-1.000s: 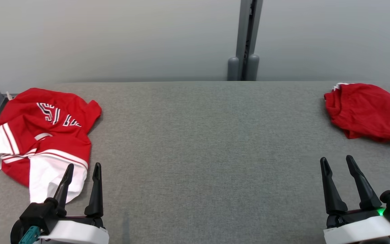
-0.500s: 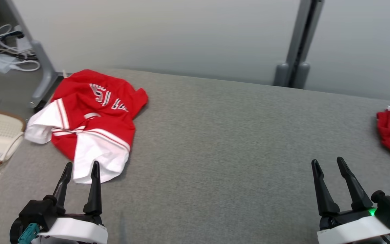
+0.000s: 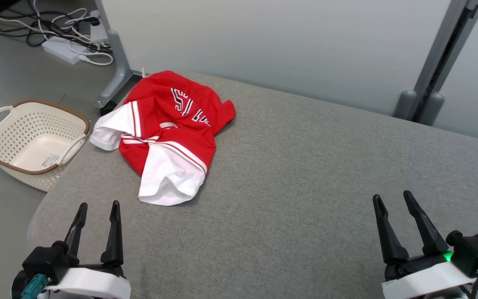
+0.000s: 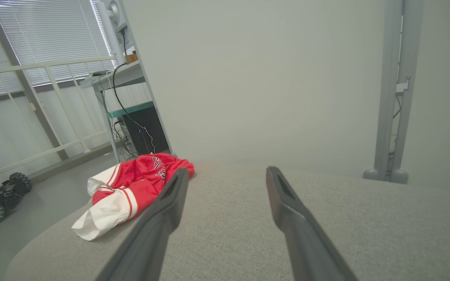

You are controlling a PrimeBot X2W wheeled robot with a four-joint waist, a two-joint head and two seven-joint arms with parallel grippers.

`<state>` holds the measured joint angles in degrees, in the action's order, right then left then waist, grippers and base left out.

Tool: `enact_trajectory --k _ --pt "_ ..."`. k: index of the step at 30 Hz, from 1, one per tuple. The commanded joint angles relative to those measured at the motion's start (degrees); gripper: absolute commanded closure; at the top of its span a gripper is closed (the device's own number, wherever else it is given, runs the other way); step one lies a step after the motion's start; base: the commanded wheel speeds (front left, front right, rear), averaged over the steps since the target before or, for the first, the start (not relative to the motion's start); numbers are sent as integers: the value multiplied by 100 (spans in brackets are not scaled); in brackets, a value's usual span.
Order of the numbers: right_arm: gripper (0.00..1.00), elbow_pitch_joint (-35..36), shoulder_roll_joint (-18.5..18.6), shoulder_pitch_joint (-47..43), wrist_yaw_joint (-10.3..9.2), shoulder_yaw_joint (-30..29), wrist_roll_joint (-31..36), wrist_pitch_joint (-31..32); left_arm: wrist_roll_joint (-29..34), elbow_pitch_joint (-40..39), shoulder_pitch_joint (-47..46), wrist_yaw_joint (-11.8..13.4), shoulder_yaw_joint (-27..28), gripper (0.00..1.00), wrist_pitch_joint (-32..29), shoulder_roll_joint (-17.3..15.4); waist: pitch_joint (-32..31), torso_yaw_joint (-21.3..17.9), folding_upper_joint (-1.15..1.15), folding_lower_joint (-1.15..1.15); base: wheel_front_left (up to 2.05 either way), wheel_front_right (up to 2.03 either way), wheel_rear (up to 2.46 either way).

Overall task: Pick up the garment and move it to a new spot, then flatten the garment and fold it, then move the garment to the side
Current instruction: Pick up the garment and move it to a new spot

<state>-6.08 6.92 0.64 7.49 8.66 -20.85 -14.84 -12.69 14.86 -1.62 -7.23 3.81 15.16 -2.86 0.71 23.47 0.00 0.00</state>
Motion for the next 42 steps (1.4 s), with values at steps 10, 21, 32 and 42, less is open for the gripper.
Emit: enact_trajectory --k 10,21,32,42 --pt "0 36 77 161 2 156 -32 -31 -9 67 -374 -28 -68 0 11 -121 170 82 0 0 0 0 0" --pt "0 18 146 525 2 332 -48 -31 -1110 446 -2044 -25 -356 0 -1489 -957 813 -428 0 0 0 0 0" --pt "0 31 112 1034 2 482 34 -26 -2480 1893 -3832 -27 -442 0 -3697 -2023 1597 -1235 0 0 0 0 0" --pt "0 88 120 1381 2 548 68 -26 -2814 3239 -4738 -11 -465 0 -4698 -2549 2204 -1819 0 0 0 0 0"
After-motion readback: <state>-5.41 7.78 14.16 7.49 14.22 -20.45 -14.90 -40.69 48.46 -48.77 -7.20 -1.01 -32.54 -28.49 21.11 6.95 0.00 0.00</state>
